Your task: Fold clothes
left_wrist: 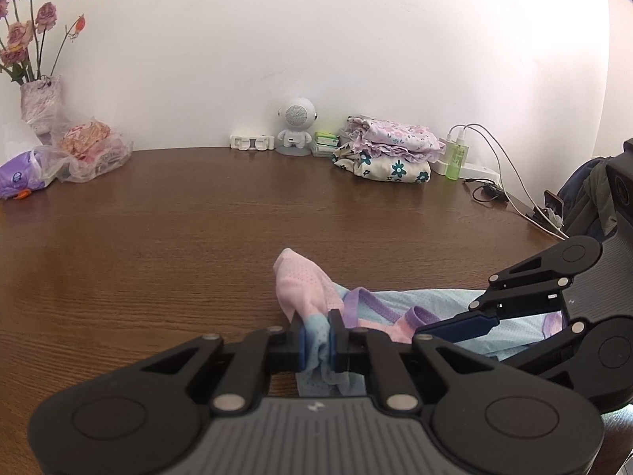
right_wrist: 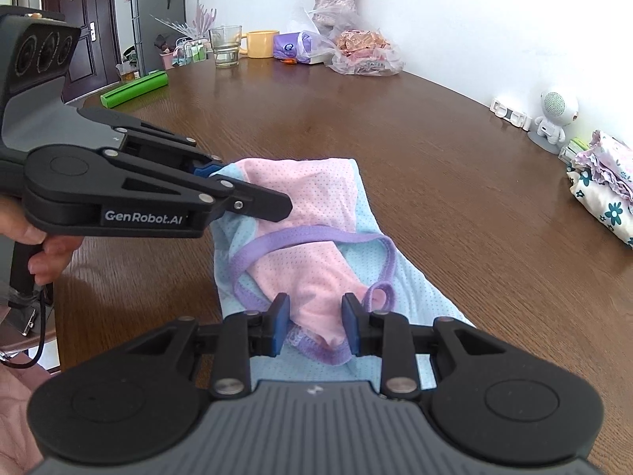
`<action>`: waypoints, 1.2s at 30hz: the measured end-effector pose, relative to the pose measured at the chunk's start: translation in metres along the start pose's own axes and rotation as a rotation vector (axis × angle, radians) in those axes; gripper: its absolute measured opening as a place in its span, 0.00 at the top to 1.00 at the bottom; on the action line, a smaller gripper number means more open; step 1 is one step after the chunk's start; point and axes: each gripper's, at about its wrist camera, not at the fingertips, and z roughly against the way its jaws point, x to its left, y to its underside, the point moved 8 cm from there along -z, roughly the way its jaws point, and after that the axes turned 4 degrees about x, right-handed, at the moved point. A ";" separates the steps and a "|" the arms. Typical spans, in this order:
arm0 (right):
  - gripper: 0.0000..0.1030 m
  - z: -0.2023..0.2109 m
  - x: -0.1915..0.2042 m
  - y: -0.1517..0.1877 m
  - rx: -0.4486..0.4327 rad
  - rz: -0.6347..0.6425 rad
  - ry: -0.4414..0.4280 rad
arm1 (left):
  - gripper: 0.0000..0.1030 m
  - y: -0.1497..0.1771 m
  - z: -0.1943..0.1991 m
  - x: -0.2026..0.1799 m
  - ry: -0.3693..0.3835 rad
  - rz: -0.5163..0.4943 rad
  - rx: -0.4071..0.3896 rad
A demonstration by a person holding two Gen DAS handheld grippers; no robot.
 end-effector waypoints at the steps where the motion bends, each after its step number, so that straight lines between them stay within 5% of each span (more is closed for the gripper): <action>1: 0.72 0.000 -0.001 0.001 0.000 -0.006 0.000 | 0.91 0.000 0.001 -0.001 -0.002 -0.012 -0.003; 11: 0.71 -0.011 -0.005 0.002 -0.018 -0.044 -0.028 | 0.91 -0.004 0.015 -0.044 -0.039 -0.277 -0.077; 16: 0.62 0.016 -0.014 0.009 -0.065 -0.069 -0.036 | 0.91 0.001 0.018 -0.069 -0.080 -0.437 -0.099; 24: 0.61 0.035 -0.034 0.043 -0.033 -0.117 0.018 | 0.91 0.019 0.012 -0.120 -0.102 -0.728 -0.115; 36: 0.61 0.060 -0.047 0.072 -0.065 -0.184 0.047 | 0.91 0.044 -0.008 -0.160 -0.055 -0.832 -0.057</action>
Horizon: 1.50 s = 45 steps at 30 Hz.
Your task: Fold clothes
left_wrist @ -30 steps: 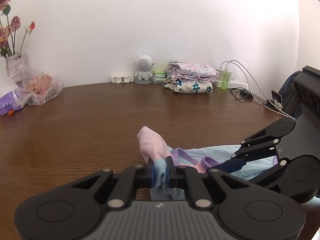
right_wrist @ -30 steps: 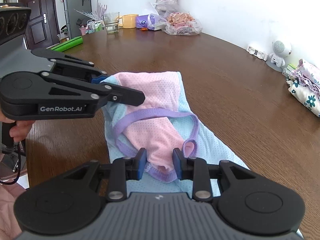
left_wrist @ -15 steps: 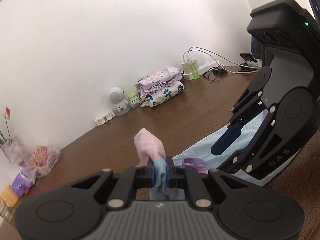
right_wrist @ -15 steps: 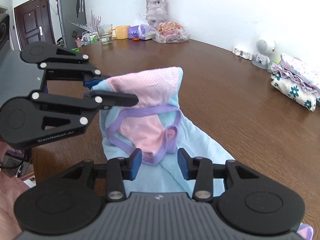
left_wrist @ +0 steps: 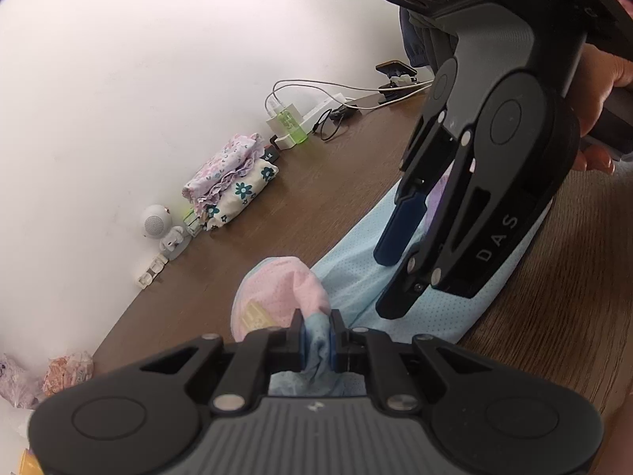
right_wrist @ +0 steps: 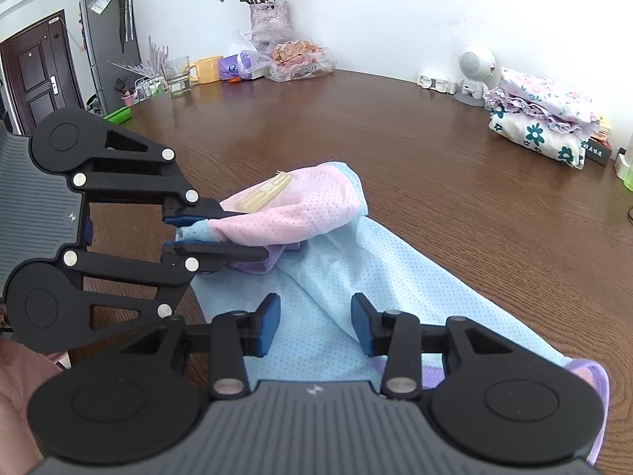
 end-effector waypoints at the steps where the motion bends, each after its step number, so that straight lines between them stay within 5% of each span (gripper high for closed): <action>1: 0.61 0.004 -0.003 0.002 -0.003 -0.004 0.009 | 0.91 -0.002 0.001 0.000 -0.002 0.002 -0.003; 19: 0.60 0.008 -0.015 0.018 0.006 -0.048 0.007 | 0.90 -0.003 -0.021 -0.019 0.074 0.028 0.045; 22: 0.60 0.012 -0.016 0.016 -0.004 -0.055 0.012 | 0.84 -0.005 -0.021 -0.017 0.086 0.060 0.039; 26: 0.59 0.023 -0.023 0.008 -0.039 -0.070 0.028 | 0.57 -0.011 -0.007 -0.011 0.156 0.122 -0.009; 29: 0.58 0.025 -0.031 0.004 -0.047 -0.080 0.046 | 0.50 -0.016 0.012 0.002 0.205 0.192 -0.065; 32: 0.58 0.026 -0.034 -0.002 -0.054 -0.084 0.050 | 0.50 -0.012 0.028 0.023 0.220 0.282 -0.086; 36: 0.58 0.026 -0.026 -0.018 -0.069 -0.043 0.037 | 0.51 0.005 0.033 0.050 0.146 0.374 -0.061; 41: 0.58 0.016 -0.010 -0.040 -0.078 0.006 0.012 | 0.83 0.021 0.019 0.055 0.189 0.428 -0.004; 45: 0.58 0.003 0.001 -0.054 -0.076 0.032 -0.011 | 0.86 0.028 0.007 0.036 0.225 0.375 0.040</action>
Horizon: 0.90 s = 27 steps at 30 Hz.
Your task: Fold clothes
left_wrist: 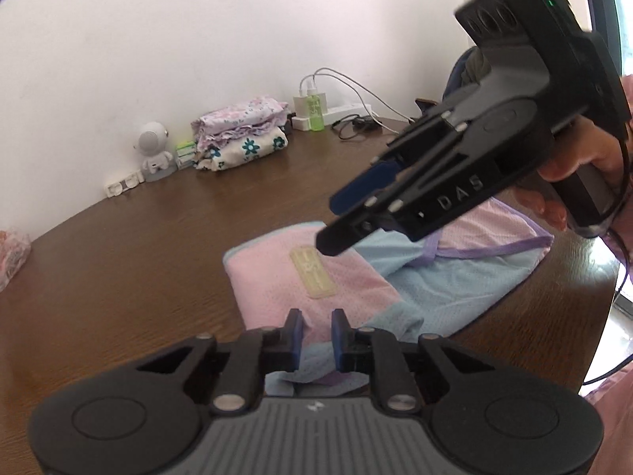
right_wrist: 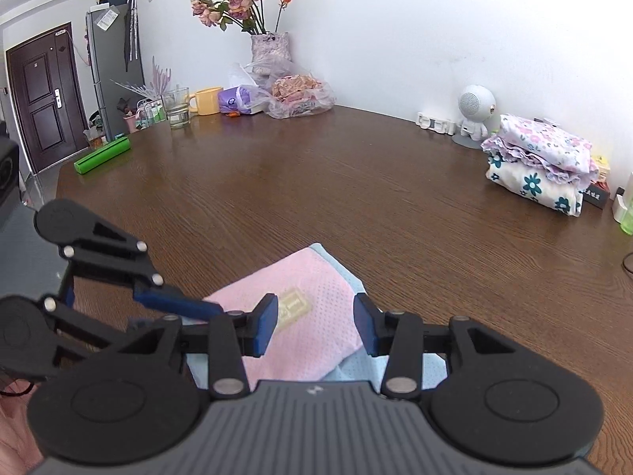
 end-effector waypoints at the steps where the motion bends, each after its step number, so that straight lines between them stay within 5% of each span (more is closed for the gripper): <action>1: 0.58 -0.004 0.002 -0.002 0.005 0.007 -0.005 | 0.86 0.003 -0.003 -0.003 -0.001 -0.013 0.010; 11: 0.58 -0.029 0.009 0.019 0.108 0.059 -0.034 | 0.86 0.009 -0.010 -0.001 0.015 -0.007 0.016; 24: 0.56 -0.048 0.011 0.013 0.065 -0.006 -0.013 | 0.84 0.010 -0.009 0.024 -0.046 0.040 0.035; 27: 0.51 -0.038 0.009 0.008 0.035 -0.023 -0.025 | 0.53 0.006 0.005 0.032 -0.043 0.105 -0.013</action>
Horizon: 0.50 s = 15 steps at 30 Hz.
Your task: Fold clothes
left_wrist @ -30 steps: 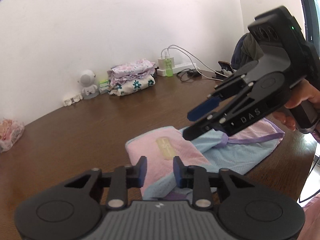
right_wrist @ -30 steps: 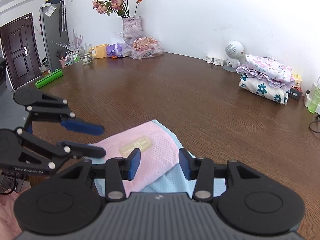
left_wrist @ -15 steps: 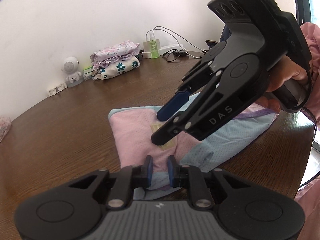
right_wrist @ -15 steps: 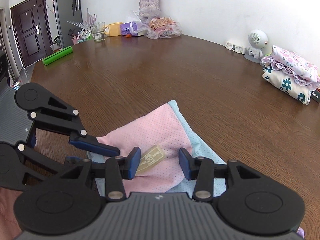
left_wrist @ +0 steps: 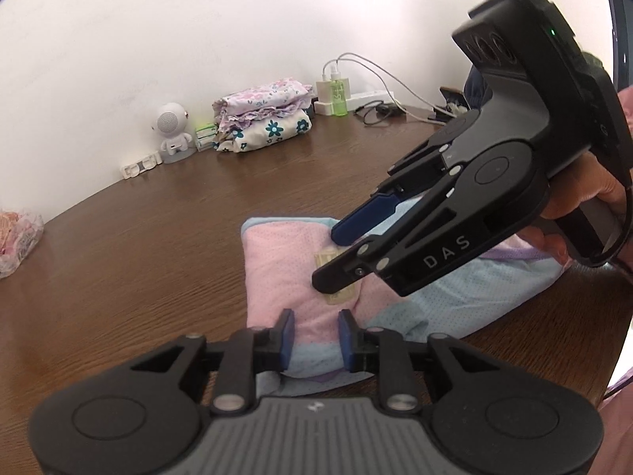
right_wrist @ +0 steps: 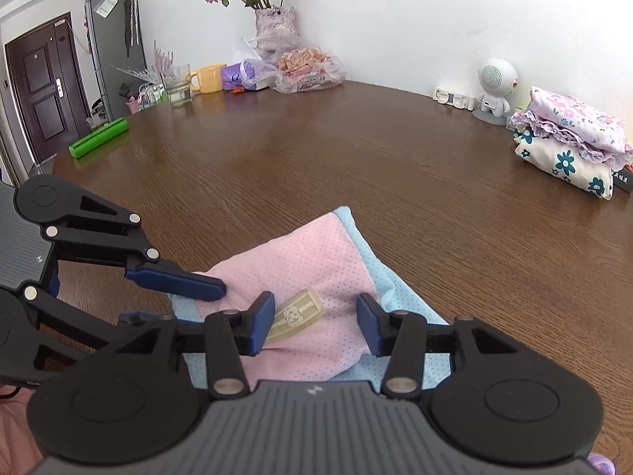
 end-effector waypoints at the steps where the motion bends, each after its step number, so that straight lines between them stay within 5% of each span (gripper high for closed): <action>1: 0.51 0.006 -0.001 -0.001 -0.014 -0.001 -0.004 | 0.33 -0.002 0.005 0.005 -0.008 0.028 -0.019; 2: 0.50 0.013 -0.001 -0.002 -0.023 0.006 -0.003 | 0.26 -0.003 0.010 0.010 -0.012 0.053 -0.037; 11: 0.48 0.023 0.014 0.011 0.043 0.140 -0.022 | 0.23 0.003 -0.003 0.054 0.105 0.414 0.022; 15: 0.64 0.015 0.016 0.017 0.083 0.155 -0.029 | 0.25 0.012 -0.010 0.060 0.135 0.497 0.057</action>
